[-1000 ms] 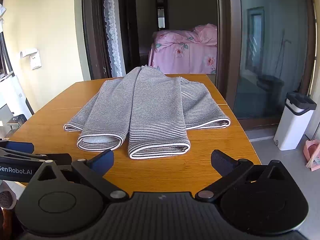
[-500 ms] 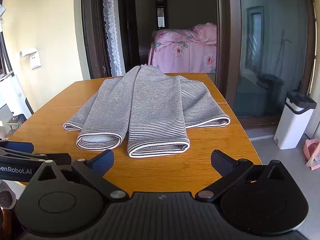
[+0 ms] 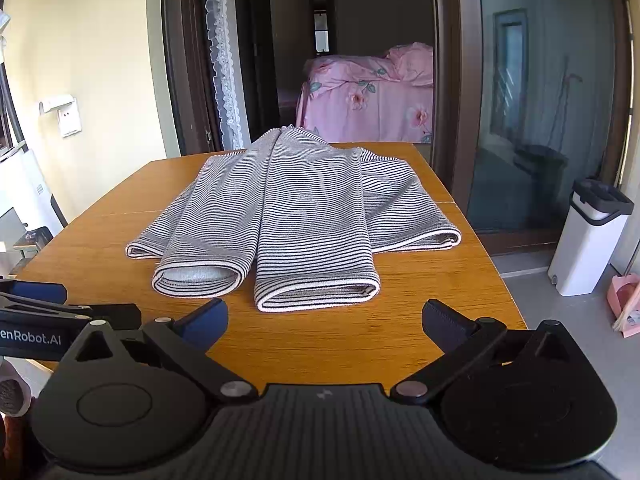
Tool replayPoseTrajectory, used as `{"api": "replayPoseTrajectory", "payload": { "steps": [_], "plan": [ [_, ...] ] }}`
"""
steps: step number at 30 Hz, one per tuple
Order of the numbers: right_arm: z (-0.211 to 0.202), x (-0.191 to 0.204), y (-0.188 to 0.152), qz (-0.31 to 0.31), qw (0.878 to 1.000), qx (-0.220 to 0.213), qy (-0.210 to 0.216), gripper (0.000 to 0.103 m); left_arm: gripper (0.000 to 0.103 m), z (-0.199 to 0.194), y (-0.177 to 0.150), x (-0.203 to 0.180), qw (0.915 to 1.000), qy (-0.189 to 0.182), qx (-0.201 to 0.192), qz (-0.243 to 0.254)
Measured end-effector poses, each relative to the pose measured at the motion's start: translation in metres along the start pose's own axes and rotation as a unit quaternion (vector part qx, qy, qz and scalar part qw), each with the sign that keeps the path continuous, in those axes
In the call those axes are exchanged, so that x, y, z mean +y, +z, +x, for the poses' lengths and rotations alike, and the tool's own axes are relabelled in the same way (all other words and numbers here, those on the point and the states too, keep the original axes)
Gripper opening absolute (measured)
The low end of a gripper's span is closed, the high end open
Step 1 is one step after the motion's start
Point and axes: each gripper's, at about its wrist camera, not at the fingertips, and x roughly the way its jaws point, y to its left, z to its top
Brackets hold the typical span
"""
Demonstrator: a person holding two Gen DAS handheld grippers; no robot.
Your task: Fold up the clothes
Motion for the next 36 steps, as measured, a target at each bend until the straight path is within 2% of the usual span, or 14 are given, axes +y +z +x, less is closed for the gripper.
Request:
{"api": "replayPoseTrajectory", "payload": {
  "steps": [15,21,26,29,32,36],
  "plan": [
    [0.009,-0.001,0.004,-0.012,1.000,0.007,-0.005,0.103,0.103,0.006,0.005,0.004,0.9999,-0.001,0.009,-0.006],
    [0.031,-0.001,0.023,-0.031,0.999,0.013,0.000,0.103,0.103,0.021,0.027,0.011,0.9998,0.002,0.010,-0.015],
    [0.061,-0.004,0.051,-0.039,0.999,0.016,0.013,0.103,0.103,0.041,0.053,0.012,1.0000,-0.004,0.005,-0.004],
    [0.083,-0.010,0.068,-0.025,0.999,0.015,0.024,0.103,0.103,0.059,0.072,0.019,0.9995,-0.028,0.013,-0.008],
    [0.109,-0.022,0.087,0.019,0.998,0.017,0.057,0.103,0.103,0.082,0.095,0.036,0.9958,-0.083,0.019,-0.033],
    [0.149,-0.032,0.112,0.061,0.992,0.035,0.107,0.103,0.103,0.118,0.125,0.061,0.9874,-0.146,0.008,-0.062]
  ]
}}
